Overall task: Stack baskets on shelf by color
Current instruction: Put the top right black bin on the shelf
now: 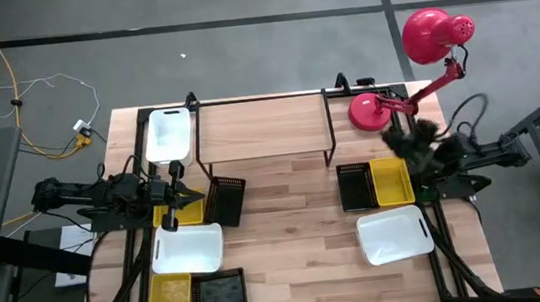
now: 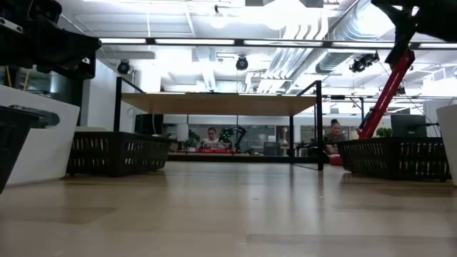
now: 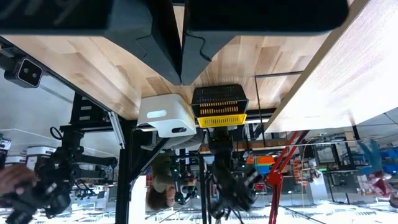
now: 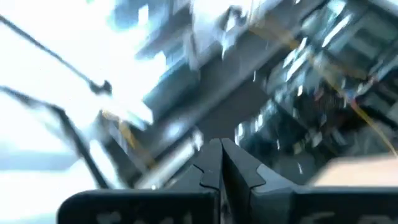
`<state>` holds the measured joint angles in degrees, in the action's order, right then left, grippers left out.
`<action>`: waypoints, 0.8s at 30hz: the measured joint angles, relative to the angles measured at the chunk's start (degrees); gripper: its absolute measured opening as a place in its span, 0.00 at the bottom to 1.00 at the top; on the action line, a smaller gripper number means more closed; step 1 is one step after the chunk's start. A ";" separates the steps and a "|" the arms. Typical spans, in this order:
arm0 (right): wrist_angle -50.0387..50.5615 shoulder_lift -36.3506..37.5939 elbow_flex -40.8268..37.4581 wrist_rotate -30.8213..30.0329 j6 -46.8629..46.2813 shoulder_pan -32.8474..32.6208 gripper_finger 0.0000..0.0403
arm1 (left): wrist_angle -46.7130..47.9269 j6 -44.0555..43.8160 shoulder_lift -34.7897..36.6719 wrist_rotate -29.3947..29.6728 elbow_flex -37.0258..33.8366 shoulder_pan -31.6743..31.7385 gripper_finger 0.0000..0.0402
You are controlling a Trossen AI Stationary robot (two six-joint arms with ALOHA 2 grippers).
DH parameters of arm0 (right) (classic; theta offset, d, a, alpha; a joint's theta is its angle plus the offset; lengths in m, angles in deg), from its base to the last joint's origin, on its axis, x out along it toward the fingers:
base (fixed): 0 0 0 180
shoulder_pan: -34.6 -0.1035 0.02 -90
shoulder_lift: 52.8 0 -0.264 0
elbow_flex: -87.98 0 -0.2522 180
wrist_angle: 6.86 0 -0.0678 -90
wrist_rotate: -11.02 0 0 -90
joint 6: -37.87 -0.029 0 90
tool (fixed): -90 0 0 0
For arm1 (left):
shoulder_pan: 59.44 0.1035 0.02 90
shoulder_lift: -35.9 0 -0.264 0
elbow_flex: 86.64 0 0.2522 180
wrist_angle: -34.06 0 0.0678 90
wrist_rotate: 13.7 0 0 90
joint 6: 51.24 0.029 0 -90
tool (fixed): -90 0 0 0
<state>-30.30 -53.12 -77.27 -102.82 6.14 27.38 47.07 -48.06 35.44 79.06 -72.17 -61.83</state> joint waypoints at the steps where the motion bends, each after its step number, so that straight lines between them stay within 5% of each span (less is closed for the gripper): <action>1: 0.45 -0.12 1.23 0.05 0.02 0.18 0.00 | 0.00 0.00 0.00 -0.01 0.00 0.00 0.00; 4: 7.77 -2.12 8.53 4.00 -1.01 0.01 0.00 | 0.02 0.00 -0.01 -0.01 0.02 0.00 0.00; 7: 26.29 -7.63 18.40 5.65 -1.30 -0.54 0.04 | 0.00 0.01 0.00 -0.01 0.01 -0.01 0.00; 14: 63.72 -26.65 39.56 10.26 -9.71 -1.85 0.27 | 0.00 0.00 -0.01 -0.01 0.00 0.00 0.00; 19: 71.70 -39.68 46.77 17.56 -15.34 -2.70 0.42 | 0.00 0.00 -0.01 -0.01 0.01 0.00 0.00; 24: 75.25 -50.92 50.87 19.90 -23.28 -2.66 0.47 | 0.00 0.00 -0.01 -0.01 0.00 -0.02 0.00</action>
<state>44.95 -104.04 -26.41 -82.91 -17.13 24.72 47.07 -48.06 35.43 79.05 -72.17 -61.85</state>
